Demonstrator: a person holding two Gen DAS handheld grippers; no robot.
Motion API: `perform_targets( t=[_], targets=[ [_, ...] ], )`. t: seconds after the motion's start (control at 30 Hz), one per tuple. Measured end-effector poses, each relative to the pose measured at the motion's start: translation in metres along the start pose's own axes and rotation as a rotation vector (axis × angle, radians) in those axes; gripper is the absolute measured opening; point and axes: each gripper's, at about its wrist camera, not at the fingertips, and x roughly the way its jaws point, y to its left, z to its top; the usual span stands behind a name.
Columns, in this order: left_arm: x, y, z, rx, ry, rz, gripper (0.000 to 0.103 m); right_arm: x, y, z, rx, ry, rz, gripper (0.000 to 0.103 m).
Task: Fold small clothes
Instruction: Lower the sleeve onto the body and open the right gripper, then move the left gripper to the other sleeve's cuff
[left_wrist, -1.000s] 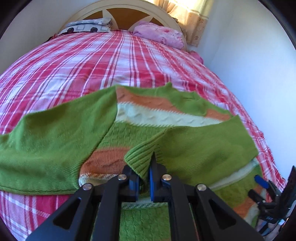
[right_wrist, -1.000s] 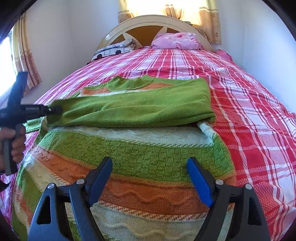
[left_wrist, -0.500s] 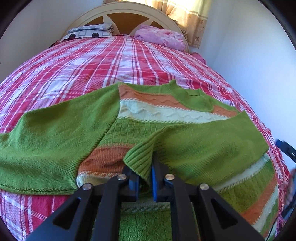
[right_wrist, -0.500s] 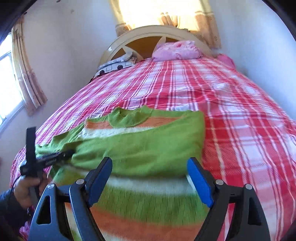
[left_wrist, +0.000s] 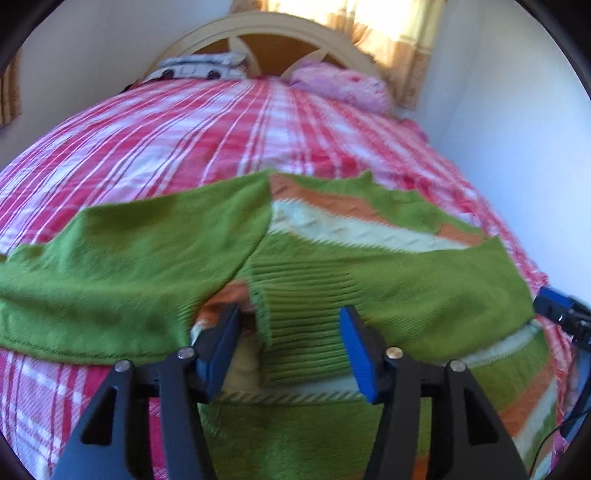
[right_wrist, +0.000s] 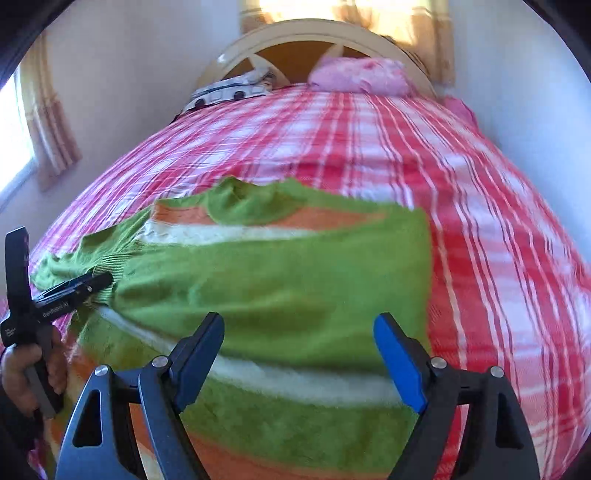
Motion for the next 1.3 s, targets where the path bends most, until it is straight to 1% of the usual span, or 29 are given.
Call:
perform_targets(
  t=[0.03, 0.07, 0.1, 0.13, 0.27, 0.37, 0.47, 0.5, 0.53, 0.6, 0.67, 0.77, 0.8, 0.83, 0.87, 0.93, 1.0, 1.03, 1.07, 1.1, 1.13, 1.17, 1.27, 1.3],
  targets=[
    [0.0, 0.0, 0.0, 0.001, -0.001, -0.001, 0.058, 0.011, 0.004, 0.002, -0.007, 0.03, -0.011, 0.084],
    [-0.001, 0.0, -0.001, 0.005, 0.0, 0.002, 0.058, 0.024, 0.007, 0.0, -0.013, 0.082, -0.02, 0.084],
    [-0.002, 0.001, -0.001, 0.008, 0.005, 0.007, 0.058, 0.041, 0.009, -0.006, -0.022, 0.16, -0.05, 0.084],
    [-0.003, 0.002, -0.003, 0.01, 0.006, 0.003, 0.058, 0.046, 0.009, -0.011, -0.019, 0.172, -0.059, 0.084],
    [-0.014, 0.01, -0.013, -0.002, -0.015, -0.051, 0.058, 0.031, 0.014, -0.009, 0.009, 0.131, -0.071, 0.084],
    [-0.021, 0.016, -0.016, -0.027, -0.043, -0.088, 0.059, 0.021, 0.038, 0.005, -0.022, 0.082, -0.023, 0.084],
    [-0.033, 0.02, -0.019, -0.055, -0.074, -0.077, 0.07, 0.024, 0.071, 0.012, -0.081, 0.052, 0.009, 0.084],
    [-0.036, 0.022, -0.021, -0.065, -0.077, -0.066, 0.074, 0.032, 0.082, 0.014, -0.098, 0.063, 0.022, 0.084],
    [-0.039, 0.024, -0.024, -0.072, -0.077, -0.054, 0.075, 0.039, 0.091, 0.014, -0.108, 0.073, 0.038, 0.084],
    [-0.044, 0.03, -0.029, -0.081, -0.063, -0.034, 0.075, 0.052, 0.102, 0.009, -0.122, 0.069, 0.041, 0.084],
    [-0.05, 0.038, -0.034, -0.087, -0.052, -0.021, 0.075, 0.065, 0.107, -0.001, -0.117, 0.113, 0.044, 0.084],
    [-0.065, 0.052, -0.038, -0.09, -0.059, 0.016, 0.075, 0.055, 0.115, -0.002, -0.14, 0.106, 0.036, 0.084],
    [-0.069, 0.057, -0.038, -0.084, -0.068, 0.036, 0.076, 0.047, 0.117, 0.001, -0.131, 0.081, 0.038, 0.084],
    [-0.071, 0.06, -0.037, -0.074, -0.074, 0.062, 0.079, 0.038, 0.12, 0.005, -0.121, 0.039, 0.053, 0.084],
    [-0.073, 0.063, -0.036, -0.062, -0.074, 0.098, 0.081, 0.035, 0.123, 0.008, -0.12, 0.018, 0.067, 0.084],
    [-0.075, 0.068, -0.035, -0.041, -0.076, 0.156, 0.082, 0.033, 0.142, 0.01, -0.154, -0.003, 0.124, 0.084],
    [-0.077, 0.075, -0.033, -0.04, -0.073, 0.191, 0.082, 0.043, 0.159, 0.007, -0.191, 0.026, 0.152, 0.084],
    [-0.077, 0.078, -0.033, -0.046, -0.071, 0.194, 0.082, 0.051, 0.164, 0.003, -0.194, 0.062, 0.191, 0.084],
    [-0.077, 0.082, -0.033, -0.052, -0.068, 0.197, 0.082, 0.063, 0.17, -0.003, -0.184, 0.118, 0.256, 0.085],
    [-0.078, 0.085, -0.034, -0.053, -0.063, 0.206, 0.082, 0.066, 0.178, -0.009, -0.219, 0.111, 0.234, 0.09],
    [-0.077, 0.087, -0.034, -0.05, -0.057, 0.215, 0.082, 0.065, 0.186, -0.013, -0.26, 0.102, 0.201, 0.09],
    [-0.076, 0.088, -0.034, -0.043, -0.052, 0.223, 0.082, 0.063, 0.193, -0.016, -0.292, 0.101, 0.187, 0.09],
    [-0.072, 0.091, -0.036, -0.014, -0.029, 0.247, 0.082, 0.054, 0.206, -0.024, -0.345, 0.093, 0.241, 0.09],
    [-0.072, 0.091, -0.037, -0.008, -0.022, 0.249, 0.082, 0.052, 0.208, -0.028, -0.361, 0.09, 0.242, 0.09]
  ],
)
